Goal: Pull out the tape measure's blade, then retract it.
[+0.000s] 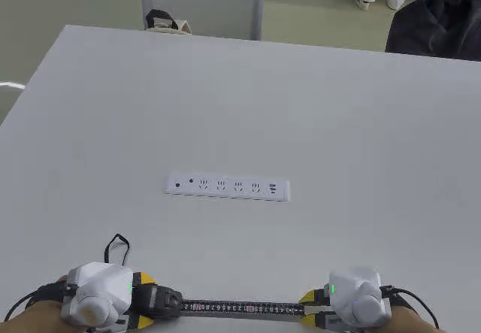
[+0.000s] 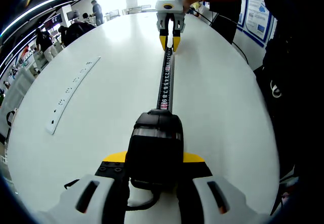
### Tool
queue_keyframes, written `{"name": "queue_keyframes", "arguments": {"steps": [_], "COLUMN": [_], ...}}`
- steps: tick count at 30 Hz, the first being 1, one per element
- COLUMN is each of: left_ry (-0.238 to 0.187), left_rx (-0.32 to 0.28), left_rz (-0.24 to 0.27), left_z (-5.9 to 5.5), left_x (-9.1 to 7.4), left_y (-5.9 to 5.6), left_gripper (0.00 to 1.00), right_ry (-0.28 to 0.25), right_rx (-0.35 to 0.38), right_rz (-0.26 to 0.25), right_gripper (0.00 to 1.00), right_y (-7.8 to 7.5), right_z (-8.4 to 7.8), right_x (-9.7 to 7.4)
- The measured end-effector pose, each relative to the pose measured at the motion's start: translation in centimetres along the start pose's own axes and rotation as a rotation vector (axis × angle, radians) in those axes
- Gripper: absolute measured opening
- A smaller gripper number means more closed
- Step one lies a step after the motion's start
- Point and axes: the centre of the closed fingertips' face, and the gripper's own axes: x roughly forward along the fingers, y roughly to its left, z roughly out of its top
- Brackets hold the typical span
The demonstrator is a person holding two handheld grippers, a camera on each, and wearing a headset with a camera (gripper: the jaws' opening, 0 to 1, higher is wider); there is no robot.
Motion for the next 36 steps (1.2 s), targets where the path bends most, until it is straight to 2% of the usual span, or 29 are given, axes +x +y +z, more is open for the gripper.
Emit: {"name": "queue_keyframes", "arguments": {"steps": [11, 20, 25, 36], "left_ry": [-0.002, -0.003, -0.008, -0.012], "left_rx": [0.004, 0.016, 0.013, 0.026], "left_rz": [-0.005, -0.021, -0.019, -0.016], "left_z": [-0.64, -0.52, -0.49, -0.15], "left_x": [0.29, 0.56, 0.58, 0.57], "left_y": [0.20, 0.07, 0.08, -0.01], "left_gripper": [0.32, 0.33, 0.33, 0.34], "right_ry": [0.007, 0.039, 0.045, 0.051], "right_rx": [0.002, -0.017, -0.037, -0.030], "right_rz": [-0.002, 0.017, -0.004, 0.007], "right_gripper": [0.10, 0.12, 0.12, 0.14], "right_y": [-0.07, 0.63, 0.22, 0.24], "right_z": [-0.45, -0.90, -0.80, -0.92], "right_x": [-0.17, 0.38, 0.32, 0.45]}}
